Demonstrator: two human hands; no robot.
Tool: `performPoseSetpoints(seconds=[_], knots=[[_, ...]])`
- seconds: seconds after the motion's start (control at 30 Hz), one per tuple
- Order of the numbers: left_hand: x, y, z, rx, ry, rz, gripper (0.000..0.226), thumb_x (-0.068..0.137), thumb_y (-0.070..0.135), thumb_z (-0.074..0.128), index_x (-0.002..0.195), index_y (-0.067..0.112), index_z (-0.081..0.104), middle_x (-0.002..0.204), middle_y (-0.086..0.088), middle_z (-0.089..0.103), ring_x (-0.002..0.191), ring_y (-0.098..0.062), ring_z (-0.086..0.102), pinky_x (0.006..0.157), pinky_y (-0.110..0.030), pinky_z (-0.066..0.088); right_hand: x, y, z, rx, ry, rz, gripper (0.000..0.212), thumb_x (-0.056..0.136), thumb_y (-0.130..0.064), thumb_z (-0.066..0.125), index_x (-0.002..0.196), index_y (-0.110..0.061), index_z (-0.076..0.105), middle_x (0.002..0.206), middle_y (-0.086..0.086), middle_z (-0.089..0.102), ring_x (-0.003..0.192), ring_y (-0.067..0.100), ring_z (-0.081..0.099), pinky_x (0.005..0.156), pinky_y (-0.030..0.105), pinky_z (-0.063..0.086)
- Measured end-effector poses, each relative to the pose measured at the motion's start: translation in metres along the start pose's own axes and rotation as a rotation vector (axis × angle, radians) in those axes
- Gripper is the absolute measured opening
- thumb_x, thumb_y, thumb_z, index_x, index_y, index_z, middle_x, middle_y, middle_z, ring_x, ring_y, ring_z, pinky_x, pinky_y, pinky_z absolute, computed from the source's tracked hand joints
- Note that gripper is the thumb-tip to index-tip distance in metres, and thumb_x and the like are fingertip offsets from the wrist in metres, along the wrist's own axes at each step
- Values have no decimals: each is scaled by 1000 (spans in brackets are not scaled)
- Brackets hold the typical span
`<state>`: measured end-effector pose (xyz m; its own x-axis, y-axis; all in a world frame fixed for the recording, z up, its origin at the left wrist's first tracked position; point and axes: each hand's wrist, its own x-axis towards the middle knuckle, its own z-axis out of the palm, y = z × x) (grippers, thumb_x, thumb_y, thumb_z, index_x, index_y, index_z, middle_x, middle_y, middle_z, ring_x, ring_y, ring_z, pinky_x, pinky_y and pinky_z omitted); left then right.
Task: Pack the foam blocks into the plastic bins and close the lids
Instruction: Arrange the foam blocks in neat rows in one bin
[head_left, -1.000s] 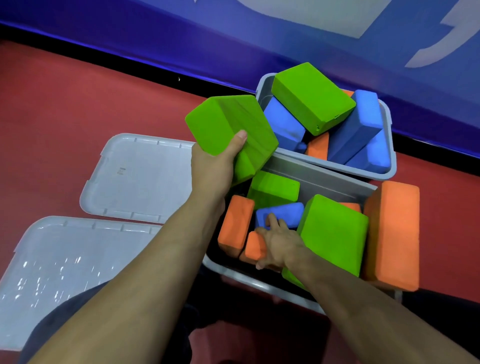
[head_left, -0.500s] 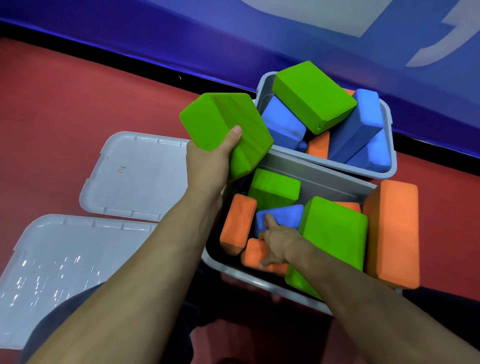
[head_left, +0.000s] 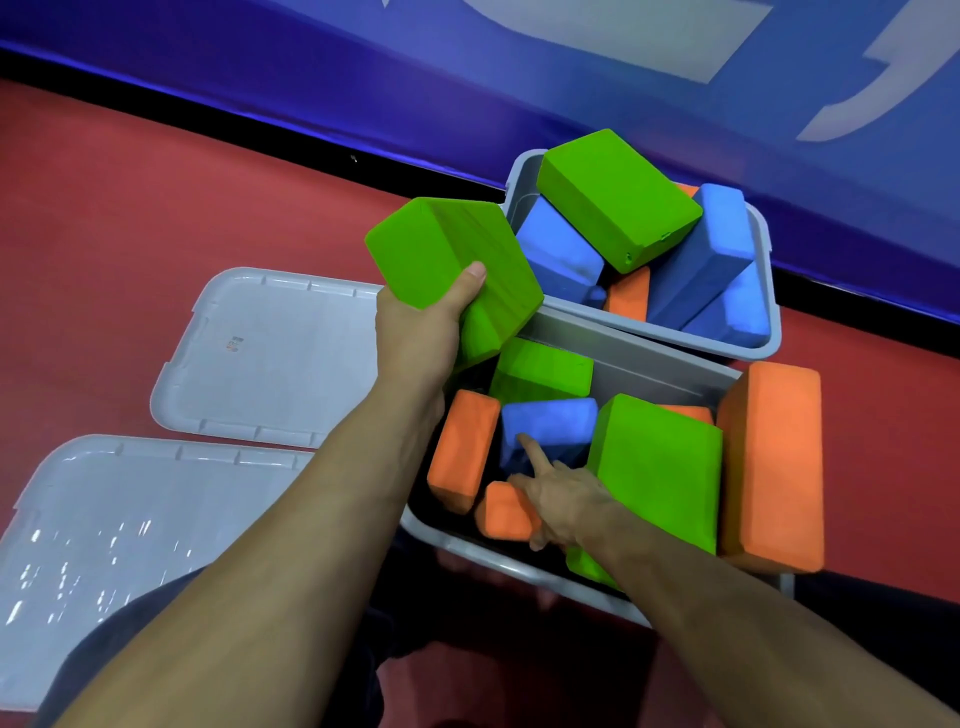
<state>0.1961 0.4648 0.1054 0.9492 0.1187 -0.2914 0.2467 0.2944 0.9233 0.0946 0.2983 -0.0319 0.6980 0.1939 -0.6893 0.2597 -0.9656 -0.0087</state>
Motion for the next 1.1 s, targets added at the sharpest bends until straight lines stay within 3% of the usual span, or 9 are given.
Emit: performPoseSetpoints(seconds=[0.1, 0.17, 0.27, 0.43, 0.57, 0.67, 0.87, 1.0, 1.1], knots=[[-1, 2, 2, -11, -13, 5, 35, 83, 21, 83, 115, 13, 72, 107, 0, 78, 99, -16, 75, 92, -46, 60, 1, -1, 1, -36, -4, -21, 92, 77, -20, 83, 154, -30, 32, 168, 10, -13, 137, 34, 43, 93, 47, 49], [-1, 2, 2, -16, -16, 8, 36, 83, 20, 83, 116, 12, 72, 109, -1, 78, 100, -17, 75, 92, -46, 59, 0, -2, 1, -123, 10, -32, 82, 88, -11, 69, 156, -33, 28, 168, 12, -10, 142, 34, 37, 101, 54, 43], [-1, 0, 1, -16, -13, 6, 36, 83, 20, 83, 116, 12, 72, 109, -1, 78, 100, -17, 75, 92, -47, 59, 1, 1, -2, -247, 44, -67, 67, 100, -14, 51, 156, -39, 26, 168, 12, -5, 149, 31, 24, 106, 61, 33], [1, -3, 2, -5, -15, 1, 35, 82, 22, 84, 114, 13, 72, 108, -1, 78, 100, -18, 75, 93, -49, 59, 10, 6, 6, -245, 57, -125, 70, 95, -13, 61, 154, -37, 31, 166, 6, 1, 148, 35, 15, 97, 55, 47], [1, -2, 6, -1, -25, -6, 34, 82, 21, 84, 113, 13, 73, 107, -1, 78, 100, -18, 75, 92, -50, 59, 14, 10, -2, 109, 29, -31, 79, 76, -27, 83, 146, -32, 47, 158, 3, 17, 139, 32, 31, 106, 48, 44], [-2, -1, 8, 2, -35, -7, 31, 83, 20, 82, 113, 13, 73, 107, -1, 78, 99, -18, 75, 92, -48, 59, 20, 16, -14, 388, 236, 69, 60, 81, -41, 79, 135, -26, 58, 135, 5, 44, 125, 30, 51, 102, 40, 47], [0, -6, 0, 93, -38, 28, 31, 84, 19, 82, 112, 11, 73, 105, -2, 78, 97, -16, 75, 90, -44, 60, 30, 40, -31, 687, 437, 291, 47, 85, -38, 79, 125, -19, 64, 127, 7, 59, 117, 23, 60, 98, 34, 47], [2, -11, -3, 138, -78, -21, 36, 84, 23, 83, 116, 13, 72, 107, -1, 78, 98, -16, 75, 90, -44, 60, 25, 44, -55, 1564, 608, 330, 30, 96, -32, 68, 119, -12, 62, 121, 14, 68, 95, 20, 66, 78, 30, 53], [-1, -9, 3, 81, -89, -175, 66, 78, 37, 86, 131, 16, 54, 111, 1, 74, 97, -17, 74, 88, -45, 61, 2, 59, -81, 1976, 552, 231, 48, 95, -54, 61, 132, -23, 55, 123, 1, 60, 113, 25, 64, 97, 43, 54]])
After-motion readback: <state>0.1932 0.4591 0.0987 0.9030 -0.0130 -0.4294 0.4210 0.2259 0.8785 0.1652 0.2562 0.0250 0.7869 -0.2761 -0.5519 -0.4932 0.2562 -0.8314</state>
